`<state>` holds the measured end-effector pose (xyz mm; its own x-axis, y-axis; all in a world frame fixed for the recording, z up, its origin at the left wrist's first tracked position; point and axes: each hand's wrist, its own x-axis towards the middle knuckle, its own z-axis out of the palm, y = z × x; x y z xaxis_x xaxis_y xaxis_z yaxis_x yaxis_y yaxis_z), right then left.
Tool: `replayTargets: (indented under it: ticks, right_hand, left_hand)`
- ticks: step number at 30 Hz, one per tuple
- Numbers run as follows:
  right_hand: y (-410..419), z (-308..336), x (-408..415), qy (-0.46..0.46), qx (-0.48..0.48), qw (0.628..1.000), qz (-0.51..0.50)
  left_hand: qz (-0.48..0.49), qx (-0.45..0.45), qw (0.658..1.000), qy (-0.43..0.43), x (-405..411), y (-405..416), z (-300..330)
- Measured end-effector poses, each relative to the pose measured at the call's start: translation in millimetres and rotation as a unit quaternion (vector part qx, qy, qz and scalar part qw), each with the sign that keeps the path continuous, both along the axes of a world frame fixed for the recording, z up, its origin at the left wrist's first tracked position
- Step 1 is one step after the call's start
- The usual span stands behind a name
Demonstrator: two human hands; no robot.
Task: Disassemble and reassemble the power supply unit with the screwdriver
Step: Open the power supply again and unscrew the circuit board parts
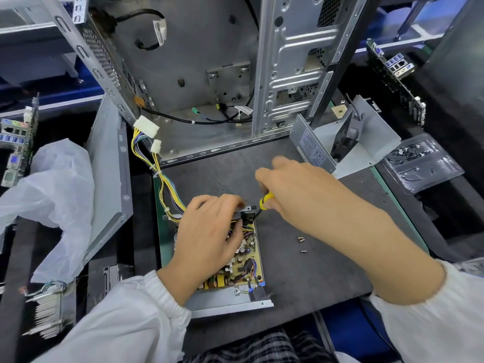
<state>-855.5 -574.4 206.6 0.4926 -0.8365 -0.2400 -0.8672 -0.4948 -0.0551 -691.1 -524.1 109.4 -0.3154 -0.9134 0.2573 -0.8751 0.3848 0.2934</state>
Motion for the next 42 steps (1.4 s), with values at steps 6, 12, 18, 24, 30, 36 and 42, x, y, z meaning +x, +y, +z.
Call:
replayTargets:
  ticks: [6,12,18,24,30,36,42]
  right_hand:
    - [-9,-3,8,0.044,-0.076,0.996,0.016]
    - [-3,-2,13,-0.009,-0.054,0.998,0.020]
    - [-8,20,8,-0.061,0.027,0.992,0.104]
    - [-7,29,21,0.043,-0.070,0.995,0.065]
    - [1,27,11,-0.011,-0.046,0.993,0.108]
    - [9,24,15,-0.002,-0.060,0.995,0.075]
    - [15,21,9,0.009,-0.096,0.995,0.030]
  left_hand:
    - [-0.030,0.104,0.993,0.050,-7,-21,23]
    - [-0.006,0.199,0.948,0.250,-12,-34,34]
    - [-0.034,0.212,0.939,0.267,-4,-38,31]
    - [-0.050,0.196,0.929,0.309,-7,-38,39]
    - [-0.092,0.196,0.927,0.305,-4,-32,41]
    - [-0.113,0.197,0.920,0.319,-3,-30,42]
    - [-0.139,0.202,0.915,0.320,-8,-33,38]
